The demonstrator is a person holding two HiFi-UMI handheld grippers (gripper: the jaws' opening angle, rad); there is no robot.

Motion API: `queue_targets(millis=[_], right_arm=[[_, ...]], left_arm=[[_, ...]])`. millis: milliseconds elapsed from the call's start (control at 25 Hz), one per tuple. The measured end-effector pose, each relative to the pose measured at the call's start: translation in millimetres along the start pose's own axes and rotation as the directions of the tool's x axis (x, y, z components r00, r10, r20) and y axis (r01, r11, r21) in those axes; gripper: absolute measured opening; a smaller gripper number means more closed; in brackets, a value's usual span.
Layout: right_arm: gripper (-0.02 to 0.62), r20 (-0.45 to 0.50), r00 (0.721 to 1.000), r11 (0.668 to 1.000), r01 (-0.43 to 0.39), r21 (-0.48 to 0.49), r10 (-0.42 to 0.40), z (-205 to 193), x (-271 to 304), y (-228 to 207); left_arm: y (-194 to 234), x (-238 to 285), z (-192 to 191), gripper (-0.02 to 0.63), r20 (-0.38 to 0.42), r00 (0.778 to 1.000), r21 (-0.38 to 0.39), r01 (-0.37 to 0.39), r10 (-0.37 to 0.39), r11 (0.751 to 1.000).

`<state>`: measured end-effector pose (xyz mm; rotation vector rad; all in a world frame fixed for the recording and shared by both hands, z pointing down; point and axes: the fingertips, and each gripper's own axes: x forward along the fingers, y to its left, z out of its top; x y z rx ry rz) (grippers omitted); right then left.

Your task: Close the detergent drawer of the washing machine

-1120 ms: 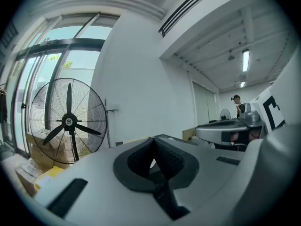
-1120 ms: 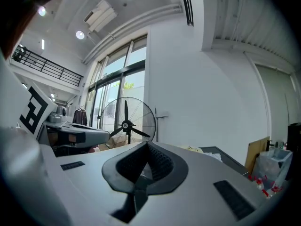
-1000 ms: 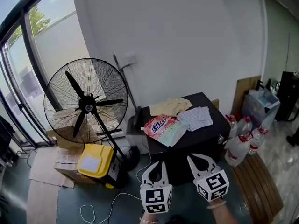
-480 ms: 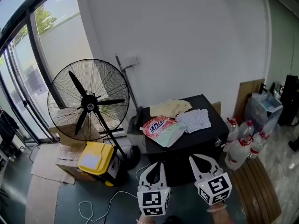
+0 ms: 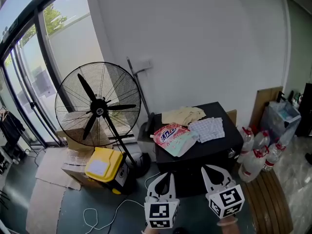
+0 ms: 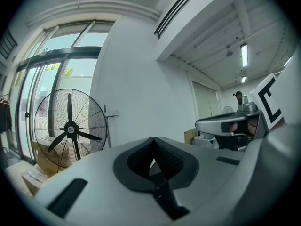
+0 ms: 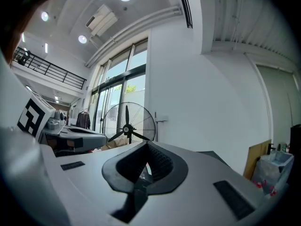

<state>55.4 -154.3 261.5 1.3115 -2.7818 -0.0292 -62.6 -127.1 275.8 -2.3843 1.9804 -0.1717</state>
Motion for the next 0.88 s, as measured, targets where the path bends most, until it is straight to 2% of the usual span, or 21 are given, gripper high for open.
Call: queue_targets(millis=[240,880], right_arm=[[0.025,0.014,1.0,0.999,-0.001,0.041,0.0,0,5,-3],[0.025,0.034,0.999,0.998,0.003,0.057,-0.005,2,17,-3]], left_arm=[[-3,4,-1,0.015,-0.005,0.999,0.009,0.035,-0.035,0.999],[1,18,-6,0.015,-0.011,0.997,0.013,0.08,-0.08,0.997]])
